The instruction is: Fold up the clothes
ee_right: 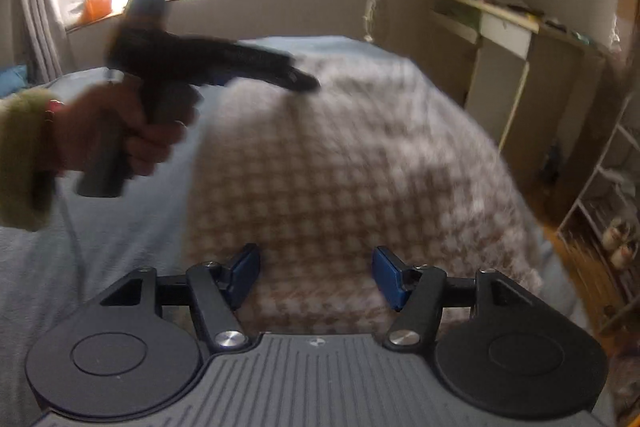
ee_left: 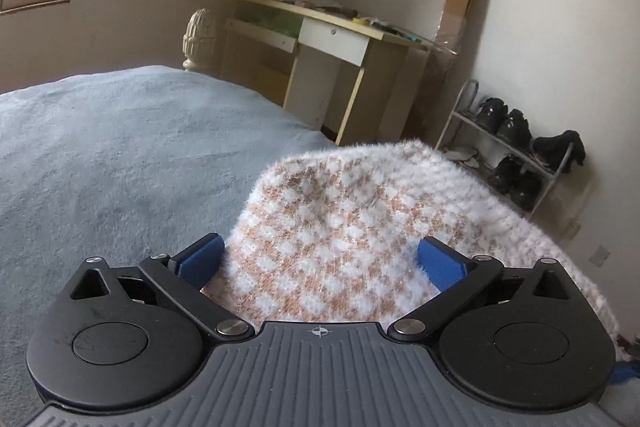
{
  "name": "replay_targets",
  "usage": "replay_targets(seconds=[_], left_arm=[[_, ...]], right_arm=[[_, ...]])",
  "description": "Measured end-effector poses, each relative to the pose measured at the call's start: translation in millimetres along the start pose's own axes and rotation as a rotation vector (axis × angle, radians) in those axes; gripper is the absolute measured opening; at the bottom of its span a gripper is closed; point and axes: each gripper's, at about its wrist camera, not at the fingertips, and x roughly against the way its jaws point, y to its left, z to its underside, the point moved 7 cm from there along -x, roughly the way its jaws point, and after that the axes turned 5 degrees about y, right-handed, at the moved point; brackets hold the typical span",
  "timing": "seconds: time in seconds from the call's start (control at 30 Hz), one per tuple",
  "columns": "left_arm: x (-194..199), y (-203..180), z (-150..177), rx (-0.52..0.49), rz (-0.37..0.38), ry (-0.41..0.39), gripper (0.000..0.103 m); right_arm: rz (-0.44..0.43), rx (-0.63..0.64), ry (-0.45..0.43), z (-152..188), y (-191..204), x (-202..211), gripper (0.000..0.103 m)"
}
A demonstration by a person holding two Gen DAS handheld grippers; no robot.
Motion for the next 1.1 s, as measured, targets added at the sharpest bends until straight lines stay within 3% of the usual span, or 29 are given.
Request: replay_targets(seconds=[0.07,0.13,0.23,0.37,0.47,0.63,0.73,0.83,0.97,1.1], left_arm=[[-5,-4,-5,0.000,-0.007,0.006,0.103],[-9,-9,-10,0.001,-0.013,0.012,0.103],[-8,-14,-10,-0.010,-0.028,0.009,0.103],[6,-16,-15,-0.024,-0.080,-0.020,0.103],[42,-8,-27,-0.046,-0.120,-0.071,0.103],[138,6,-45,-0.197,-0.106,-0.090,0.103],[197,10,-21,-0.306,-0.084,-0.001,0.103],[244,16,19,-0.335,-0.050,0.090,0.103],[277,29,79,-0.200,-0.005,0.173,0.103],[292,37,121,-0.030,0.013,0.186,0.103]], right_arm=[[-0.024,-0.104,-0.006,-1,-14,-1,0.068],[0.029,-0.123,-0.046,-5,-16,25,0.060],[0.098,-0.138,-0.105,-12,-15,64,0.060],[0.153,0.066,-0.119,-12,39,90,0.060],[0.236,0.160,-0.093,-10,70,88,0.060],[0.204,0.004,-0.057,5,96,102,0.062],[0.164,-0.124,-0.026,24,117,107,0.069],[0.164,-0.242,-0.016,36,138,110,0.074],[0.200,-0.352,-0.027,41,169,120,0.087],[0.285,-0.327,-0.043,38,198,130,0.098]])
